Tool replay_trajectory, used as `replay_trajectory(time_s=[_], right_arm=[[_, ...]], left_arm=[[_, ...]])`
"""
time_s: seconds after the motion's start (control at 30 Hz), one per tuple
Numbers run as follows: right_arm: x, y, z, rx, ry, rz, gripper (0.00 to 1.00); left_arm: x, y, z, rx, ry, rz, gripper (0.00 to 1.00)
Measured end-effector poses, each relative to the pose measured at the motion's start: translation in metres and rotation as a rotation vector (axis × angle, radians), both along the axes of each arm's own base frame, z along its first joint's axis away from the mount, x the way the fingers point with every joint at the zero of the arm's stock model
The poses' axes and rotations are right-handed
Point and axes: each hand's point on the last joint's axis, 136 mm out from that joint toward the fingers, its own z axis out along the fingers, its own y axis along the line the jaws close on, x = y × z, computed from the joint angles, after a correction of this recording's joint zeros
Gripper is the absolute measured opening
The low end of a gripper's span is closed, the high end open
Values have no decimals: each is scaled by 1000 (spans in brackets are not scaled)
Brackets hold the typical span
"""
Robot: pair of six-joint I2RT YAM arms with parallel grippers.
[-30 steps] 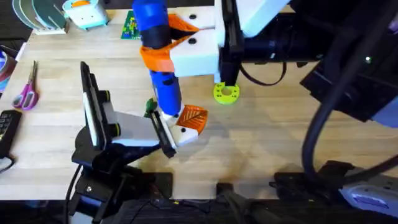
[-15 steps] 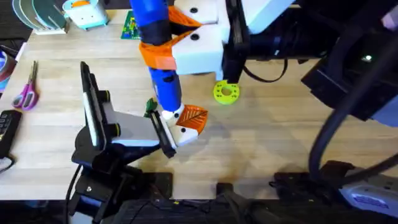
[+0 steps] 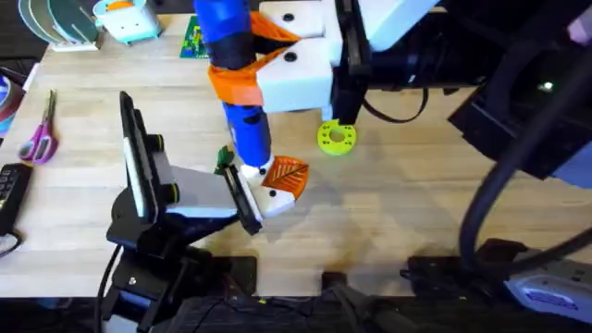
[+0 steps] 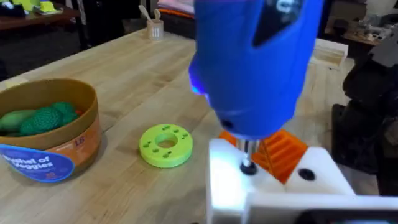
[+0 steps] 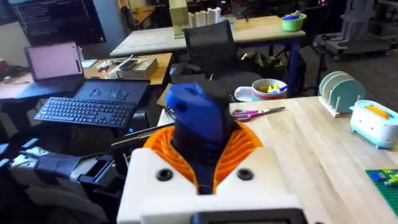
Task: Pick up the gripper from the table and insert it into the empty holder that is missing its gripper. Then pick up a screw, insert it into the mounting hole, and use the screwdriver to tighten it. Finally, clean up the table by picking up the vegetable and placing it into the bucket.
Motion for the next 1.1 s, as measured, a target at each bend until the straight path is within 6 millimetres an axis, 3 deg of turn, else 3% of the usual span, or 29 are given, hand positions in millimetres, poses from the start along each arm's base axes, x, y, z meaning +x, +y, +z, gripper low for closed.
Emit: replay_trajectory(time_s=[1.1], right_arm=[[2,-1,-7,-25,36,-6,79]], left_arm=[[0,0,0,0,0,0,11]])
